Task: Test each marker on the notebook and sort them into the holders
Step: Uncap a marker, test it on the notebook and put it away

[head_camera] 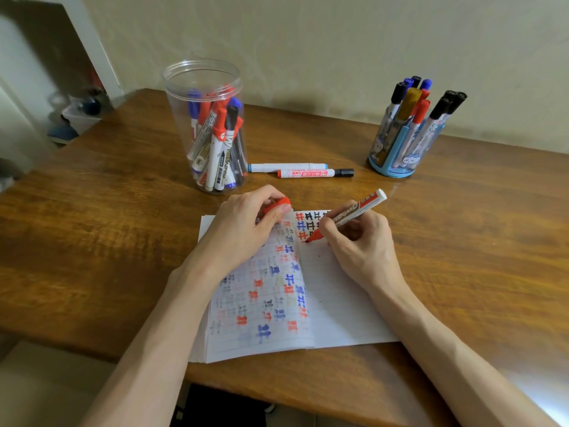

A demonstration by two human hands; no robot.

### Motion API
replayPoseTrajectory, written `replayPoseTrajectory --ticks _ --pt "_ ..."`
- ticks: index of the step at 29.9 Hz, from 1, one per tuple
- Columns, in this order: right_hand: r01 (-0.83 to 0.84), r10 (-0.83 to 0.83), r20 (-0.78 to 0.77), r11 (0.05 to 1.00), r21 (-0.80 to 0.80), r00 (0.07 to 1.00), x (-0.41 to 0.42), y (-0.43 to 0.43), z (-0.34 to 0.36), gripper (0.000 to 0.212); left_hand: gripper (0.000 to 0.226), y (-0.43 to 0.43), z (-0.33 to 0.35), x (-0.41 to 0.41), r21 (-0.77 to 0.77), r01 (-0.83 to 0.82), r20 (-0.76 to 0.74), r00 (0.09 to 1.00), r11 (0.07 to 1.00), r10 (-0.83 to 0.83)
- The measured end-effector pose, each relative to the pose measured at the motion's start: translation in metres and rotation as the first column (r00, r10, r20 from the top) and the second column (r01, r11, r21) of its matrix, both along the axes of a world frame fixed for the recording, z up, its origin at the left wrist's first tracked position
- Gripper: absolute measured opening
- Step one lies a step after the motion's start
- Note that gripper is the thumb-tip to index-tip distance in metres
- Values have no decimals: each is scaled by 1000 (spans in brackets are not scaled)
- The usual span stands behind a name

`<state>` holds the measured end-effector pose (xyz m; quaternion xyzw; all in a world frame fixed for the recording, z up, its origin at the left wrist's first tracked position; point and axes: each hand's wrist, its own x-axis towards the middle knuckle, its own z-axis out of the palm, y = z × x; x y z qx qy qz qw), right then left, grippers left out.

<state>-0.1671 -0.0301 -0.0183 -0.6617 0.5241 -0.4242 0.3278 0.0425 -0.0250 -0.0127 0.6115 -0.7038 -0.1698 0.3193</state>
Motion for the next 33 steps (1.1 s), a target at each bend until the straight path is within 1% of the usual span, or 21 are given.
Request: replayPoseTrajectory --ticks 3,7,10,13,16,19,23,29,33 --pt "13 -14 32 1000 18 999 0 0 0 14 21 0 -1 1 -5 5 -9 1000 1000 -5" --pt "-25 25 19 999 24 1000 1 1 1 11 22 -1 -1 1 -4 6 -7 1000 1000 -6" --pt "-54 54 -5 998 15 999 1 2 1 13 22 -1 -1 1 -9 7 -3 1000 1000 -7" --pt "-26 26 -30 999 -18 999 2 3 1 14 22 -1 -1 1 -9 5 -2 1000 1000 -5" --pt "2 -2 -9 1000 -22 1000 1 2 1 13 23 -1 -1 1 -6 6 -5 1000 1000 -6" --pt "5 -5 18 1000 14 1000 -1 1 1 10 24 -1 -1 0 -3 4 -5 1000 1000 -4" --pt "-11 11 17 1000 11 1000 0 1 1 9 23 0 -1 0 -5 8 -5 1000 1000 -8" --pt "-28 29 -30 999 22 999 2 2 1 12 22 0 -1 0 -14 11 -8 1000 1000 -11" --pt "8 -9 21 999 40 1000 1 1 2 15 24 0 -1 1 -18 11 -5 1000 1000 -11"
